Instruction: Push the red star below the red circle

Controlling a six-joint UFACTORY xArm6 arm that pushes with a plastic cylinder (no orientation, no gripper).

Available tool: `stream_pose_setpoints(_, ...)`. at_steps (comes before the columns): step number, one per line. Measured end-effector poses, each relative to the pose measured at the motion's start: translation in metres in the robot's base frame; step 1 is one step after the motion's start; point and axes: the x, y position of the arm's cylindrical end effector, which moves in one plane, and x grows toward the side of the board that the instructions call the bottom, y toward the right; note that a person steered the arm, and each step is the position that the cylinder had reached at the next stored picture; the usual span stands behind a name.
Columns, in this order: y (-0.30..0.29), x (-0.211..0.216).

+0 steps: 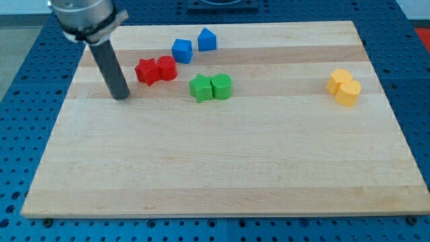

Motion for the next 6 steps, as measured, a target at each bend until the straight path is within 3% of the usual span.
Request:
stream_pose_setpoints(2,-0.002,-0.099)
stream_pose_setpoints(3,0.017,-0.095)
stream_pose_setpoints(6,0.022,-0.016)
